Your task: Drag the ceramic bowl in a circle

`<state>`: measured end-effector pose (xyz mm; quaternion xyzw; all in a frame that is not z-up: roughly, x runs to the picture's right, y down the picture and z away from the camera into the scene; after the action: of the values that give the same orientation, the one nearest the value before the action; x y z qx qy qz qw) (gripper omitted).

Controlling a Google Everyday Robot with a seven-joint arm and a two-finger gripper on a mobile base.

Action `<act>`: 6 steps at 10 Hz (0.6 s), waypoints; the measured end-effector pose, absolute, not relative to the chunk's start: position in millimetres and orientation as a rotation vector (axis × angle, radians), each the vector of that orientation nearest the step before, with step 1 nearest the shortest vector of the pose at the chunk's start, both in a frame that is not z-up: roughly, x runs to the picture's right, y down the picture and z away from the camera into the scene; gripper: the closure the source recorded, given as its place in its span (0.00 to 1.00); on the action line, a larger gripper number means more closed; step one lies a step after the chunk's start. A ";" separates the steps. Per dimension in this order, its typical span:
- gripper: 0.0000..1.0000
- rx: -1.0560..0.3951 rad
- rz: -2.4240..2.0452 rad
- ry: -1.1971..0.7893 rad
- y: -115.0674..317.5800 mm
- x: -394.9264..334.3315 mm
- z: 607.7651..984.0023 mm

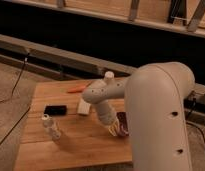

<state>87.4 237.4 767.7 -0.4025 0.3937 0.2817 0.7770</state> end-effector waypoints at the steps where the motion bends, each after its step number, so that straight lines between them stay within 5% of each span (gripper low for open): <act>1: 1.00 -0.854 0.642 0.875 232.6 99.1 775.4; 6: 1.00 -0.709 0.824 0.935 181.5 140.1 819.5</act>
<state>140.1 181.5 819.5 -0.3250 0.4283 0.3778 0.7538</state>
